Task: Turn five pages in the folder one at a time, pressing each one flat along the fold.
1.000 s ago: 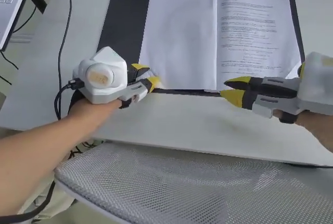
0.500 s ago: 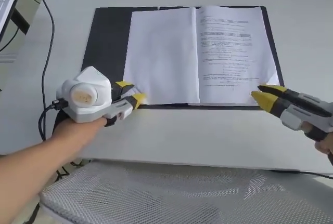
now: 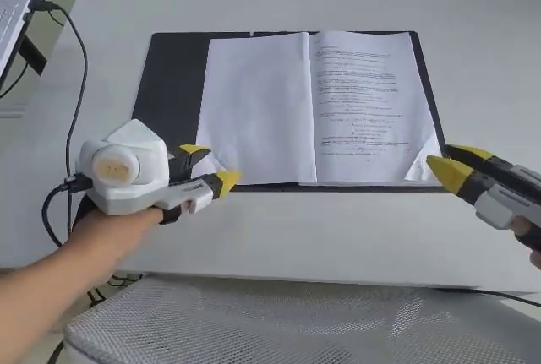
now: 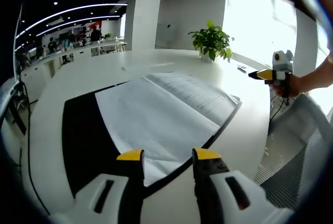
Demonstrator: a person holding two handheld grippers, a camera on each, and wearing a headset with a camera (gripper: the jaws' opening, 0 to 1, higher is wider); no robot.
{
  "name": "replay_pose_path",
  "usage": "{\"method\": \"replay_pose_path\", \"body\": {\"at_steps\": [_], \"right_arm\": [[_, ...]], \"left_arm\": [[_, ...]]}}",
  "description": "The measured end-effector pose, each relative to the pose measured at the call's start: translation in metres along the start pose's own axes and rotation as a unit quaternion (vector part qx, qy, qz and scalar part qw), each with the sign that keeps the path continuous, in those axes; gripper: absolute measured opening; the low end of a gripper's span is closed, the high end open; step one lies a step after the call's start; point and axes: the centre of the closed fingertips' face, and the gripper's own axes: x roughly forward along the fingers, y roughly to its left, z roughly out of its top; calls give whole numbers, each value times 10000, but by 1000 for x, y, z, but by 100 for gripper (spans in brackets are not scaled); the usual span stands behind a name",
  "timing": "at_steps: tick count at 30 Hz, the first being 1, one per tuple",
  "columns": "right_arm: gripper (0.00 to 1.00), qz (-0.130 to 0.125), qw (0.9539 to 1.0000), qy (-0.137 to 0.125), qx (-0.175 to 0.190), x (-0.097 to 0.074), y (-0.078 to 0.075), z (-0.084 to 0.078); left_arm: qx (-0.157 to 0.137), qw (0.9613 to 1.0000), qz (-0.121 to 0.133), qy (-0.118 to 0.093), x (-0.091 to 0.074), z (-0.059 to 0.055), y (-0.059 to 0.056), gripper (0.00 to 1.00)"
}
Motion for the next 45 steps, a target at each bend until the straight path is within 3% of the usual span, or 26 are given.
{"method": "replay_pose_path", "body": {"at_steps": [11,14,15,22,29,36,45], "right_arm": [[27,-217,9994,-238,-152,-38,10,25],[27,-284,9990,-278,-183,-46,11,28],[28,-329,9987,-354,-178,-51,11,31],[30,-457,9975,-534,-110,-66,18,38],[32,-386,9973,-572,-245,-65,32,47],[35,-251,9971,-408,-592,-66,46,55],[35,-293,9966,-313,-702,-73,48,62]], "left_arm": [[-279,9976,241,-582,-68,27,0,35],[-308,9971,279,-632,-79,31,-2,35],[-331,9961,308,-759,-85,35,-3,35],[-419,9932,365,-1024,-113,48,-14,38],[-476,9921,387,-1091,-129,51,-19,40],[-457,9924,410,-1064,-144,53,-19,43],[-472,9926,384,-1046,-145,50,-20,43]]}}
